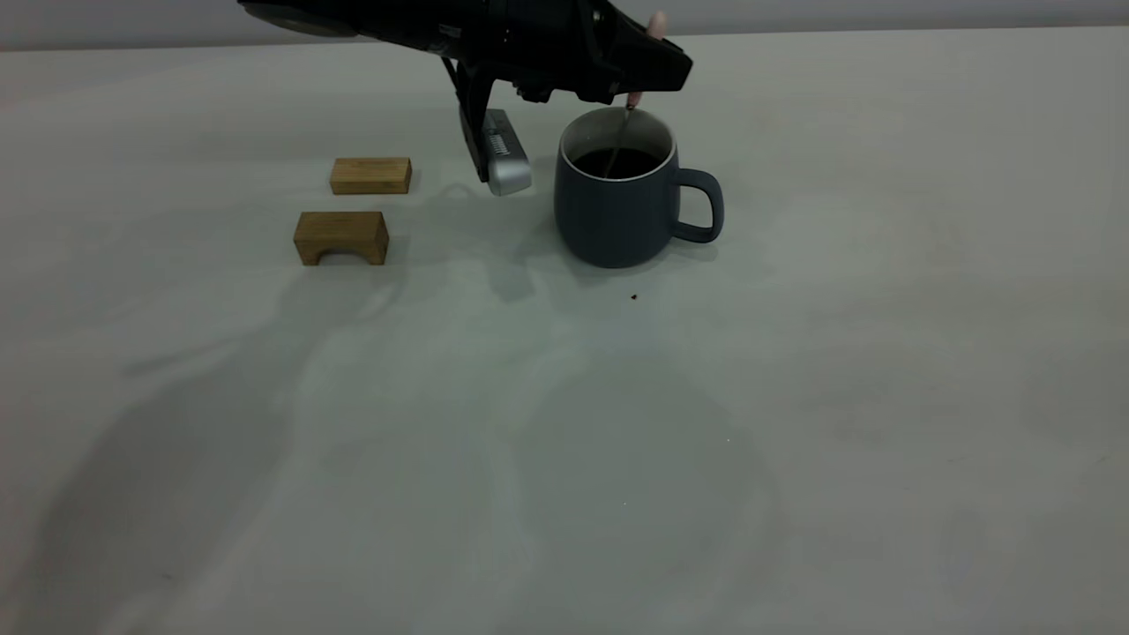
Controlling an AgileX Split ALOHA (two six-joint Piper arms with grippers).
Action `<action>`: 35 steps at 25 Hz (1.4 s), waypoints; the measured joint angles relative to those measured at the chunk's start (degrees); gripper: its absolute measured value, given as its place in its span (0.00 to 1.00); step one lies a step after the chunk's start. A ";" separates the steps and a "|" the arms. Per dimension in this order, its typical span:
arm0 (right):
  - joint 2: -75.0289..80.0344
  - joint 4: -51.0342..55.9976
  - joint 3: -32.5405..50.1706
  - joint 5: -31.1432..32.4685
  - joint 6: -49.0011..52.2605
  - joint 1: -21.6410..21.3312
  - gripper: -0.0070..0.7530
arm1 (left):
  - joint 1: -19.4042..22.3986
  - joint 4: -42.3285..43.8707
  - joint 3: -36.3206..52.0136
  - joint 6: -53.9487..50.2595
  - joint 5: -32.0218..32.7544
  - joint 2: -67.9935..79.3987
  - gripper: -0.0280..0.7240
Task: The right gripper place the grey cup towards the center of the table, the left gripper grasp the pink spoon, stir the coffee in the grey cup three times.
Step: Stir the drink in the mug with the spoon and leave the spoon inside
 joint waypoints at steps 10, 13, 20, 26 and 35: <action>0.00 0.00 0.00 0.00 0.00 0.00 0.70 | -1.69 -5.45 -1.28 7.00 -2.06 2.62 0.20; 0.00 0.00 0.00 0.00 0.00 0.00 0.70 | -1.85 -4.53 -1.52 7.40 1.20 2.99 0.20; 0.00 0.00 0.00 0.00 0.00 0.00 0.70 | -0.91 -2.04 -1.59 7.45 8.69 3.23 0.20; 0.00 0.00 0.00 0.00 0.00 0.00 0.70 | 2.26 -2.08 -1.59 7.45 8.06 3.23 0.20; 0.00 0.00 0.00 0.00 0.00 0.00 0.70 | 0.03 -5.18 -3.19 7.47 2.13 3.51 0.20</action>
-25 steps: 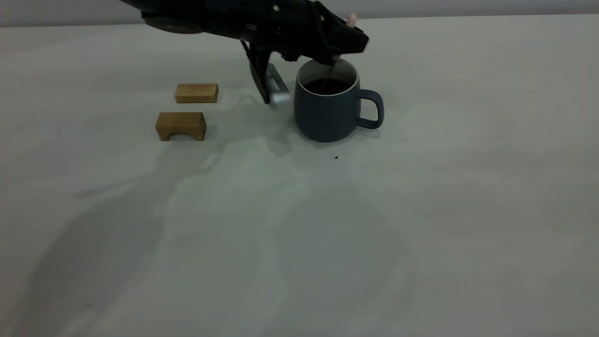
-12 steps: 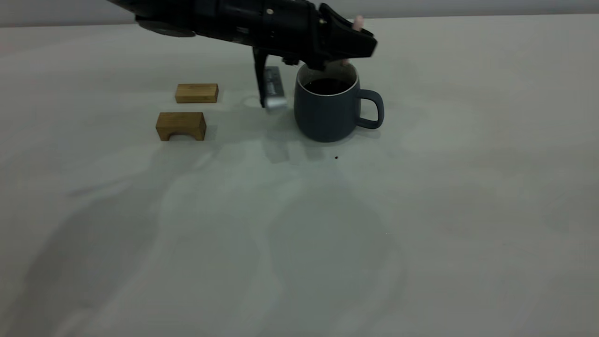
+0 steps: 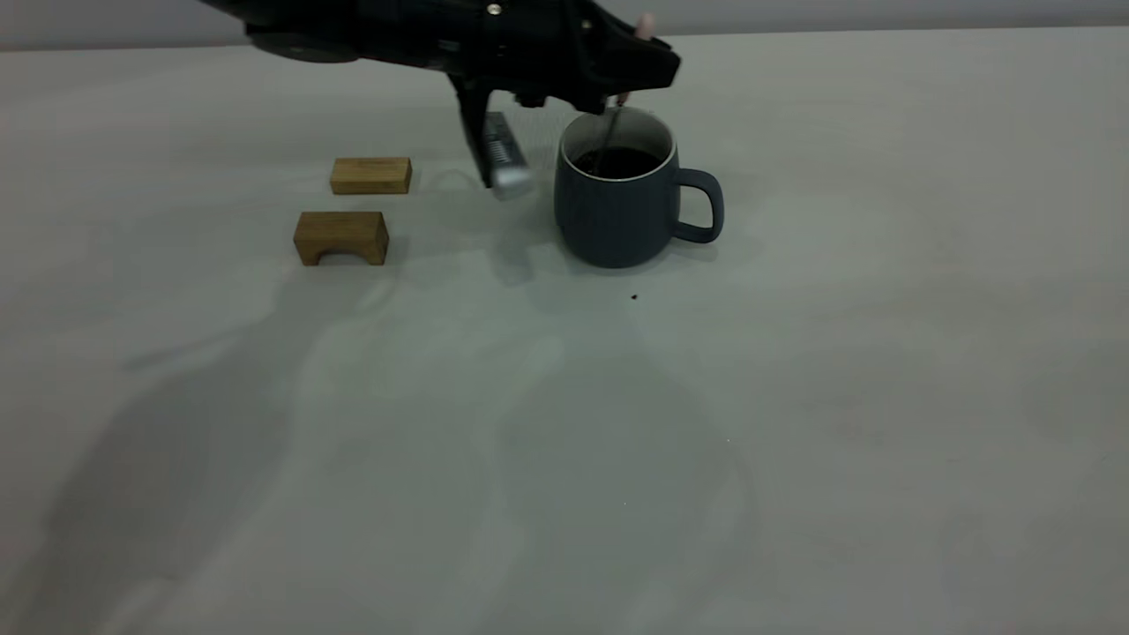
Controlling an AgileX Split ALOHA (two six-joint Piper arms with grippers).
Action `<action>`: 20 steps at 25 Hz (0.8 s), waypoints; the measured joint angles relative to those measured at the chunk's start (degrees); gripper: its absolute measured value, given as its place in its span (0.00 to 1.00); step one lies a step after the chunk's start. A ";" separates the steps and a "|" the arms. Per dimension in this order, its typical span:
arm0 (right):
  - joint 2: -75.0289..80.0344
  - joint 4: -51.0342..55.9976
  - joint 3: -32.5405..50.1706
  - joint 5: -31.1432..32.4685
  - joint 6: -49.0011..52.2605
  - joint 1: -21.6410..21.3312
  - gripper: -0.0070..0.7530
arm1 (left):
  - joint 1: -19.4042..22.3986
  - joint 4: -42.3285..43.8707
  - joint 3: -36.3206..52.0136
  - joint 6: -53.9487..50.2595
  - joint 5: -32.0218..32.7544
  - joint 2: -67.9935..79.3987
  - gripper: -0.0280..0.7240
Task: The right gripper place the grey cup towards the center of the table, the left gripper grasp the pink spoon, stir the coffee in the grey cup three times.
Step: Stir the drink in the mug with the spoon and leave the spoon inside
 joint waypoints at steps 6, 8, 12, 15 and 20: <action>0.00 0.00 0.00 0.00 0.00 0.00 0.70 | -2.52 0.50 -0.66 0.00 1.63 0.11 0.20; 0.00 -0.05 0.00 0.00 0.00 0.00 0.70 | -2.40 2.51 -0.66 0.00 3.68 0.11 0.20; 0.00 -0.05 0.00 0.00 0.00 0.00 0.70 | -0.92 8.34 -0.66 -0.46 7.95 0.11 0.20; 0.00 -0.05 0.00 0.00 0.00 0.00 0.70 | 1.22 10.19 -0.66 -1.89 8.81 0.11 0.20; 0.00 -0.05 0.00 0.00 0.00 0.00 0.70 | 2.77 5.41 -0.66 -2.32 5.31 0.11 0.20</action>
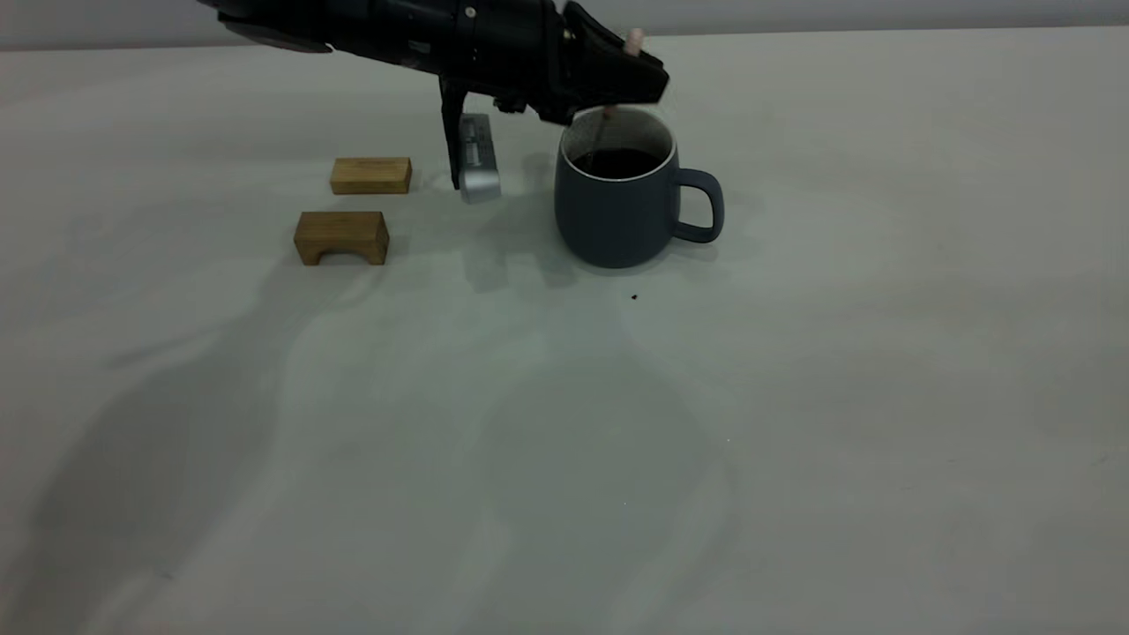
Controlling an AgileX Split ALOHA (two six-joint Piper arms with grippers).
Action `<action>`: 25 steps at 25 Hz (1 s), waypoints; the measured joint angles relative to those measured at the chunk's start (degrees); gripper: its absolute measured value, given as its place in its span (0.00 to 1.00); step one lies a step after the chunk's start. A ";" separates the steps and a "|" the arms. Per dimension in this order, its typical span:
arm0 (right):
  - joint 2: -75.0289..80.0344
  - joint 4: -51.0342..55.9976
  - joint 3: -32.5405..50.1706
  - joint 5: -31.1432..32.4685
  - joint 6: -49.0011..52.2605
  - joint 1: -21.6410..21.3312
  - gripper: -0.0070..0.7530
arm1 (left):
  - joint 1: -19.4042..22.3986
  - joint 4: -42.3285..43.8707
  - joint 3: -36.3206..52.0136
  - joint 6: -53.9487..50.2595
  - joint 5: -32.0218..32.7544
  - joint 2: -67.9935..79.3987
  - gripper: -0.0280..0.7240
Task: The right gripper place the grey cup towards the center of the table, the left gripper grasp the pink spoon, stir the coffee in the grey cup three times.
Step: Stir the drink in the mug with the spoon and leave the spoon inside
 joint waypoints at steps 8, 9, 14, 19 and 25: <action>0.00 0.00 0.00 0.00 0.00 0.00 0.70 | -4.54 -5.40 -0.46 2.56 -4.55 0.38 0.20; 0.00 0.00 0.00 0.00 0.00 0.00 0.70 | -4.97 -5.40 -0.46 2.56 -4.41 0.38 0.20; 0.00 0.00 0.00 0.00 0.00 0.00 0.70 | -5.03 -1.98 -0.51 2.67 0.20 0.49 0.20; 0.00 0.00 0.00 0.00 0.00 0.00 0.70 | -2.31 6.35 -0.51 2.67 3.19 0.49 0.20; 0.00 0.00 0.00 0.00 0.00 0.00 0.70 | 1.60 9.47 -0.67 2.56 5.21 0.42 0.20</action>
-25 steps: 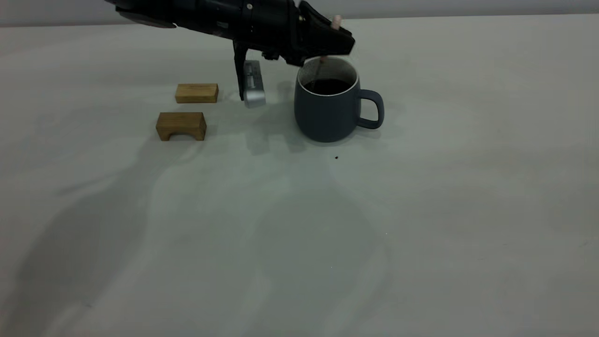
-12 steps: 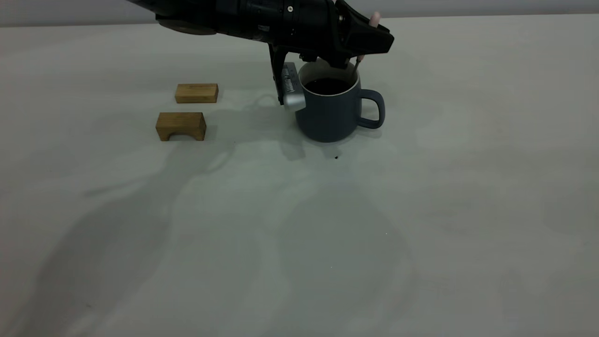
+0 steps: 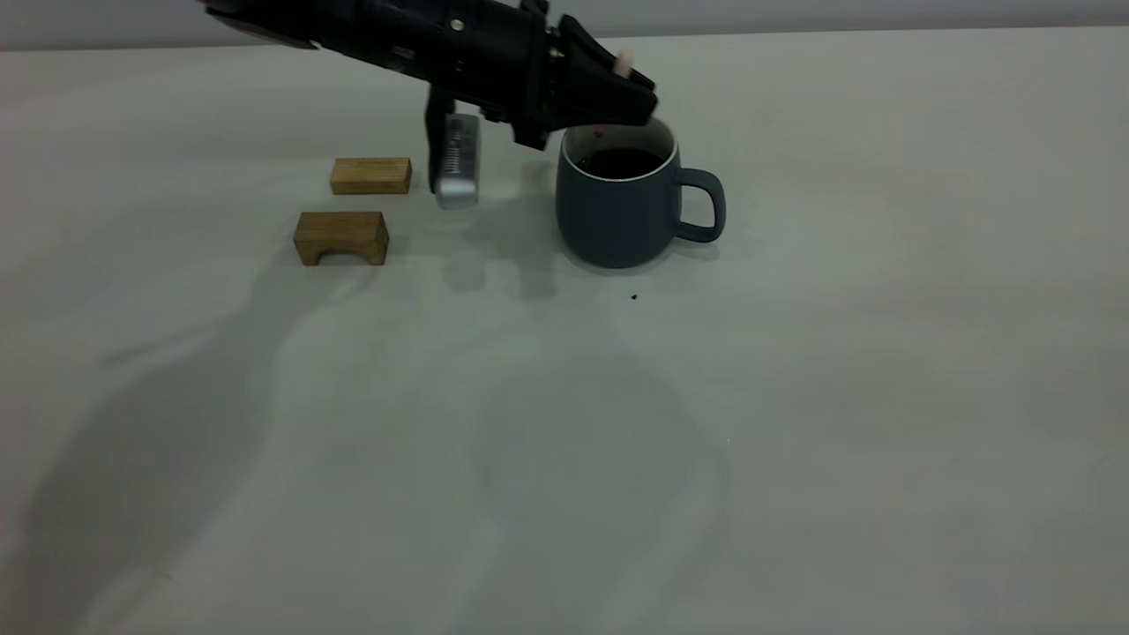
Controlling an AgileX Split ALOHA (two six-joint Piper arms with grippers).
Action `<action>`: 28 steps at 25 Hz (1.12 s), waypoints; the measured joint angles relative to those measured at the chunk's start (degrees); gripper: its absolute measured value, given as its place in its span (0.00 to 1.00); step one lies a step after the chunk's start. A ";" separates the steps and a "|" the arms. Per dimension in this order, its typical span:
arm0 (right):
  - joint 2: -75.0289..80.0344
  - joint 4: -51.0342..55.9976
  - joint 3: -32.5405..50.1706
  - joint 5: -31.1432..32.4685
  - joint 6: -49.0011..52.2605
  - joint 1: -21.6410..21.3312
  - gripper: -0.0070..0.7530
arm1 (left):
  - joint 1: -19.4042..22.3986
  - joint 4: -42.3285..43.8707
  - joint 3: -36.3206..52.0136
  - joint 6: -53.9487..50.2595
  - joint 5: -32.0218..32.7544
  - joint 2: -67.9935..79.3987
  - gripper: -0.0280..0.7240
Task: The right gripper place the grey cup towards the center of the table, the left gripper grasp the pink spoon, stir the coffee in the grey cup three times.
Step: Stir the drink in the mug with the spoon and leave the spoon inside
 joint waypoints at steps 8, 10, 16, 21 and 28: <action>0.00 0.00 0.00 0.00 0.00 0.00 0.70 | 0.03 -0.36 0.00 0.01 0.08 0.00 0.20; 0.00 0.00 0.00 0.00 0.00 0.00 0.70 | 0.03 -0.42 0.00 0.01 0.15 0.00 0.20; 0.00 0.00 0.00 0.00 0.00 0.00 0.70 | 0.03 -0.07 0.00 0.01 1.42 0.00 0.20; 0.00 0.00 0.00 0.00 0.00 0.00 0.70 | 0.03 0.31 0.00 -0.29 4.79 0.00 0.36; 0.00 0.00 0.00 0.00 0.00 0.00 0.70 | 0.03 8.55 0.00 -0.29 9.91 -2.06 0.69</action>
